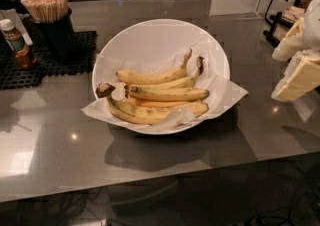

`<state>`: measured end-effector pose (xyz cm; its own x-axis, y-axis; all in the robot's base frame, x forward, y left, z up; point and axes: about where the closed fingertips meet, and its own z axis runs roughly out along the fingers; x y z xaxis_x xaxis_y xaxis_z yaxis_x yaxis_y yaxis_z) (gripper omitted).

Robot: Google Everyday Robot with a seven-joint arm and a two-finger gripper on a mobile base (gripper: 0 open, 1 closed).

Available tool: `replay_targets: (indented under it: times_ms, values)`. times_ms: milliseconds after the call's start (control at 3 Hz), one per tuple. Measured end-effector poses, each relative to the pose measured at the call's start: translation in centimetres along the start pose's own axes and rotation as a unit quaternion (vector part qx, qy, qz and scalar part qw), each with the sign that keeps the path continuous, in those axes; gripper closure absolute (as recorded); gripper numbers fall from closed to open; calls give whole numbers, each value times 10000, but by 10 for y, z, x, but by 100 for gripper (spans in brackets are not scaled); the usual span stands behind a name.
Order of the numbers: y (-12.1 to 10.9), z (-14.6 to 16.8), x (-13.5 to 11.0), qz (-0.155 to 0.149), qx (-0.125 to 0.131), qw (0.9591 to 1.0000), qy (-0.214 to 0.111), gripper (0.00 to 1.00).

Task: Pick banana from white bowl

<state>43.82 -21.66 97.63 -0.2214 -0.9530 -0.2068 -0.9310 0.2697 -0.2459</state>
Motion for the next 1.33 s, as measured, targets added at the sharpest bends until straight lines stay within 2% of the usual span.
replay_targets:
  times_ms: [333,667,1000,1333]
  values:
    - [0,0,0,0,0,10000,0,16]
    - [2,1,-15,-229,-140,9989,-384,0]
    - [1,1,-55,-854,-440,9881,-1202,0]
    - [7,-4,-103,-1596,-696,9666,-1880,0]
